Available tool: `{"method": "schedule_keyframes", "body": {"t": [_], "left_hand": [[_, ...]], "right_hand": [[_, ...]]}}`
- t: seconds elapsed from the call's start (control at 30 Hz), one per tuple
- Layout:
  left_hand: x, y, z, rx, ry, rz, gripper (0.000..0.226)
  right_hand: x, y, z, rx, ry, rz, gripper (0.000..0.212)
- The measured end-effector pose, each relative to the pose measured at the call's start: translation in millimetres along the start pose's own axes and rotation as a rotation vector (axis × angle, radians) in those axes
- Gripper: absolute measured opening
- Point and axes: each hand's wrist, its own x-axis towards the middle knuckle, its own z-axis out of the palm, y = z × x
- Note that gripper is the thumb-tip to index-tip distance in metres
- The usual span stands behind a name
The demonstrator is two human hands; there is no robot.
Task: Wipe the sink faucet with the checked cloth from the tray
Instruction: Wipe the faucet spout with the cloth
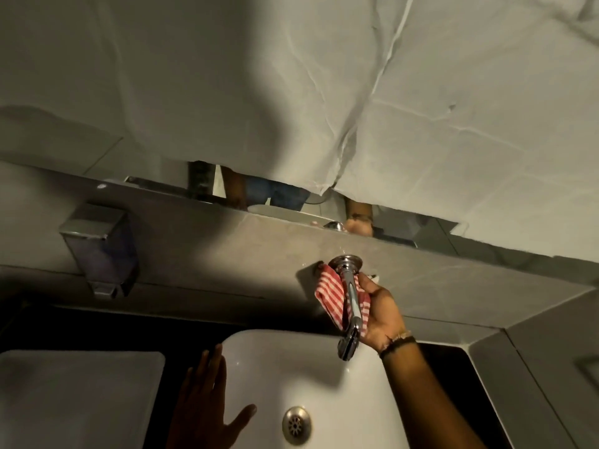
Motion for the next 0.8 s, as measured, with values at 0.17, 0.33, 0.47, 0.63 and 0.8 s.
{"method": "schedule_keyframes", "body": {"t": [0.17, 0.33, 0.47, 0.63, 0.8], "left_hand": [[-2, 2, 0, -0.016, 0.071, 0.011, 0.114], [-12, 7, -4, -0.054, 0.06, 0.008, 0.111], [-13, 6, -4, -0.094, 0.068, -0.001, 0.11], [-16, 1, 2, -0.084, 0.076, -0.001, 0.11], [-15, 1, 6, -0.113, 0.092, 0.004, 0.111]], "right_hand": [[-23, -7, 20, -0.637, 0.058, -0.39, 0.037], [-31, 18, 46, -1.303, 0.284, -0.581, 0.083], [-16, 16, 60, -1.284, 0.562, -0.56, 0.049], [-35, 56, 40, -1.257, 0.704, -0.556, 0.045], [-57, 102, 18, -1.238, 0.751, -0.651, 0.053]]}}
